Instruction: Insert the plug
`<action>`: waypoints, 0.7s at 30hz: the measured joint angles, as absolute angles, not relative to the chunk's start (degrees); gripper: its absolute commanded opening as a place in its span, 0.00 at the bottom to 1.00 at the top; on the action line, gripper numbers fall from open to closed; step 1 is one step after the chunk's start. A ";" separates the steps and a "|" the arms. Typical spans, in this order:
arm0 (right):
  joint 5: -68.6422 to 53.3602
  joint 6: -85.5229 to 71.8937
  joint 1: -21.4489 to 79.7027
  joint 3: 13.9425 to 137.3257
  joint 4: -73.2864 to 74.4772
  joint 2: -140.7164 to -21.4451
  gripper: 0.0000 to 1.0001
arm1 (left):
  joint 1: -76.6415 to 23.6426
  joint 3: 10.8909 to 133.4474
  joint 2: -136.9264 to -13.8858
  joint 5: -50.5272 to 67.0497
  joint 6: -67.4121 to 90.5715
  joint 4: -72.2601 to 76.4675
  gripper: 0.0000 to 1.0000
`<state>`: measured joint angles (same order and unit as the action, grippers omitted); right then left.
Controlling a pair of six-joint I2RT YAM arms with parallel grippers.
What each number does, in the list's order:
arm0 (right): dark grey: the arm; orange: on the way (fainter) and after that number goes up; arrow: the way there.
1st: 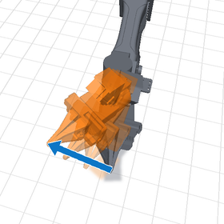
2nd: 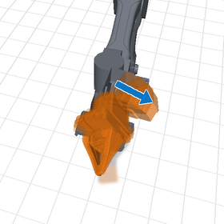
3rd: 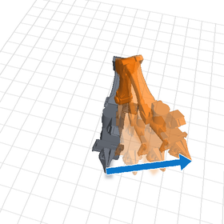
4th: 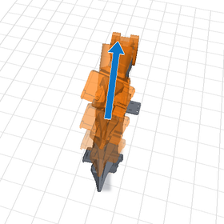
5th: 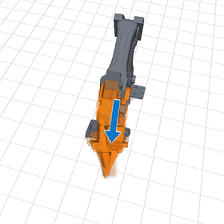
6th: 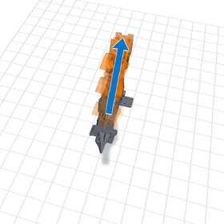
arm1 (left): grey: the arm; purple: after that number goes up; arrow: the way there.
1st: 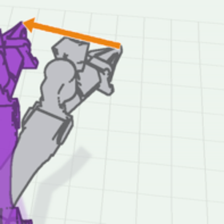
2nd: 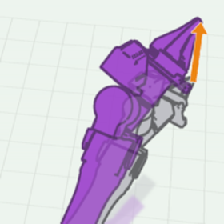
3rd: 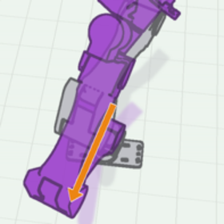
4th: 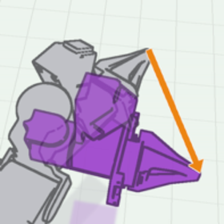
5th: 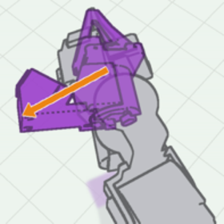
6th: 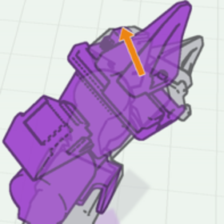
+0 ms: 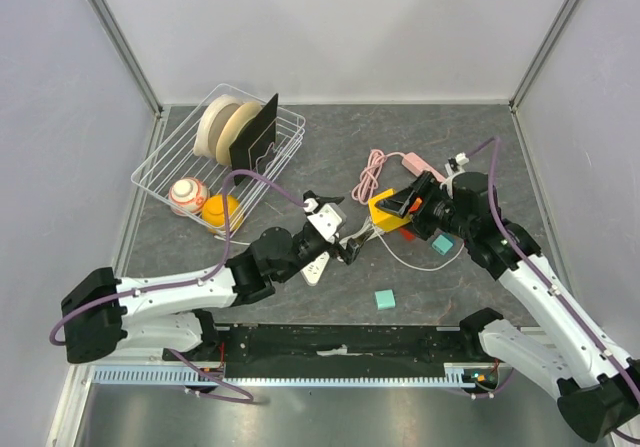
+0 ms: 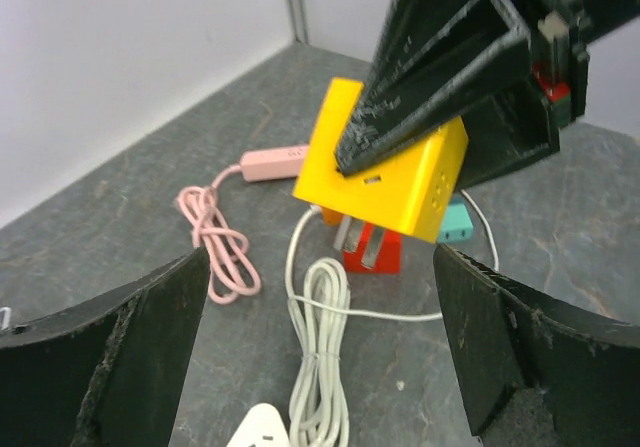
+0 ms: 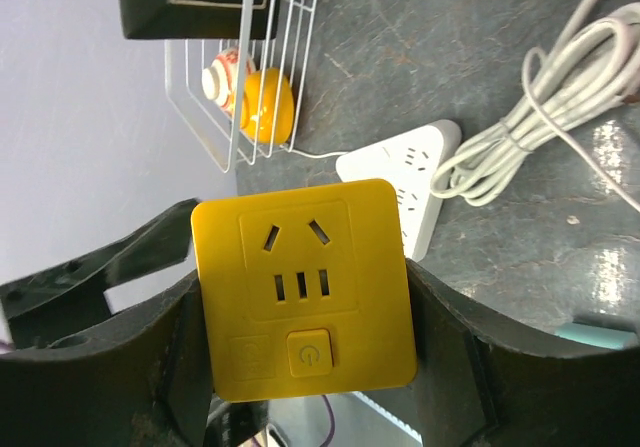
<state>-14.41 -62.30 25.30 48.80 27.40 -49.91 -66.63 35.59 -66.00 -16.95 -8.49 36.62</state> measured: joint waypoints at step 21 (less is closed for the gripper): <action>-22.96 -59.29 27.62 48.80 20.99 -53.01 0.00 | -58.94 41.47 -71.59 3.49 -5.17 28.62 1.00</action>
<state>-22.96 -59.29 27.62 48.80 20.99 -53.01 -58.94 41.47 -71.59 3.49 -5.17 28.62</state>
